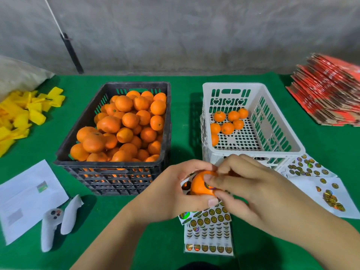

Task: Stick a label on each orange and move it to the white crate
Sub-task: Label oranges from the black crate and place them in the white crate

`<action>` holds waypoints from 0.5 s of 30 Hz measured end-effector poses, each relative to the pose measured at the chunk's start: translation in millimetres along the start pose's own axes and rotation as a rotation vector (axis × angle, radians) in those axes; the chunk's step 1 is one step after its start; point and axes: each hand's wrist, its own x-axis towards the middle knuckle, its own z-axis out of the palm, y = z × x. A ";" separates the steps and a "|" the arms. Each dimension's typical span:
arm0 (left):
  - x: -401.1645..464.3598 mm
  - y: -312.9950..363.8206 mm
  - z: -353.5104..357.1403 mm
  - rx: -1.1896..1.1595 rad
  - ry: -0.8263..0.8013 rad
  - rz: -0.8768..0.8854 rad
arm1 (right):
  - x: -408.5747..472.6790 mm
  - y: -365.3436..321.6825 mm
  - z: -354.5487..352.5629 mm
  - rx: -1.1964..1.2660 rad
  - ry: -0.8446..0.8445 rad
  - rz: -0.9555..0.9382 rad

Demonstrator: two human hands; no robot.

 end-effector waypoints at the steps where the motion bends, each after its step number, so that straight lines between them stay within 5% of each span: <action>1: -0.6 -3.6 0.3 -0.057 0.000 -0.032 | -2.0 0.6 0.2 -0.039 -0.035 -0.004; 5: -2.3 -12.4 4.5 -0.301 -0.021 -0.079 | -2.5 0.0 16.5 -0.110 -0.063 0.040; 8: -2.4 -14.8 6.0 -0.397 -0.029 -0.079 | 2.5 2.4 29.5 0.055 0.018 0.083; 12: -0.6 -25.1 -7.8 -0.627 0.052 -0.140 | 9.9 17.3 30.8 0.316 0.288 0.231; 15: 1.0 -39.4 -20.9 -0.578 0.186 -0.206 | 23.8 44.3 27.5 0.279 0.471 0.377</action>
